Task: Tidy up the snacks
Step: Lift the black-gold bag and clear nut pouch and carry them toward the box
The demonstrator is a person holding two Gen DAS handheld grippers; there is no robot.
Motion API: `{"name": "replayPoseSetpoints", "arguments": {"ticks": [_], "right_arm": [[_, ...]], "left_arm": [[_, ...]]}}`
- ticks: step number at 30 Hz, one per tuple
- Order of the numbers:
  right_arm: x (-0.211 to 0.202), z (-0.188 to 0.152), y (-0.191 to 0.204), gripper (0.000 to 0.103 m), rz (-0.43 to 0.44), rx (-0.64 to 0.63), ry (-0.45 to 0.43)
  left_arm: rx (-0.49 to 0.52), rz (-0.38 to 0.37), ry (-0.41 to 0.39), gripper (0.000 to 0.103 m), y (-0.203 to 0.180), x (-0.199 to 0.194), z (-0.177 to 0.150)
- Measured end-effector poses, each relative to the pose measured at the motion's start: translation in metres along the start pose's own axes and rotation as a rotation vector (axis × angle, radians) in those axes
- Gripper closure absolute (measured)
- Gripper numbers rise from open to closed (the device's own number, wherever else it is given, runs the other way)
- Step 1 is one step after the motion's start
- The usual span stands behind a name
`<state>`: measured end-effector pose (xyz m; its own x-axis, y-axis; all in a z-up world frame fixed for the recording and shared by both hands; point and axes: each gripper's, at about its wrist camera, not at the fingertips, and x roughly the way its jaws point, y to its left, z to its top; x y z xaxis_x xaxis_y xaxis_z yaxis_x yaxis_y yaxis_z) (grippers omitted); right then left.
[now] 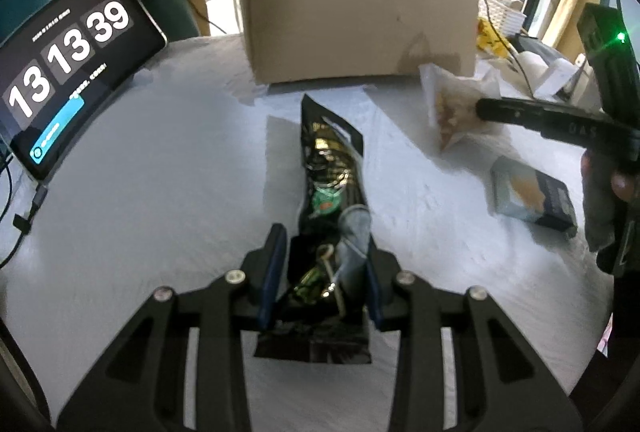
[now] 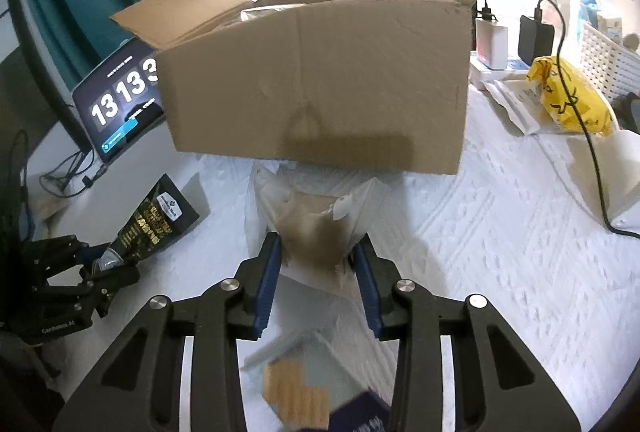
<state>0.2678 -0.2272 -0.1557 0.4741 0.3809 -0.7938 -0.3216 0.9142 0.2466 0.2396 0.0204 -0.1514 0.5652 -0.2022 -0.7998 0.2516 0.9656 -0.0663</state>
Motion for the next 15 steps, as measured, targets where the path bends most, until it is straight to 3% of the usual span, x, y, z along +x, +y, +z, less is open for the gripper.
{"name": "replayPoseSetpoints", "arguments": {"ticks": [15], "right_arm": [[-0.05, 0.005, -0.009, 0.065, 0.013, 0.01, -0.097]], "left_arm": [[-0.002, -0.001, -0.105, 0.067, -0.015, -0.046, 0.019]]}}
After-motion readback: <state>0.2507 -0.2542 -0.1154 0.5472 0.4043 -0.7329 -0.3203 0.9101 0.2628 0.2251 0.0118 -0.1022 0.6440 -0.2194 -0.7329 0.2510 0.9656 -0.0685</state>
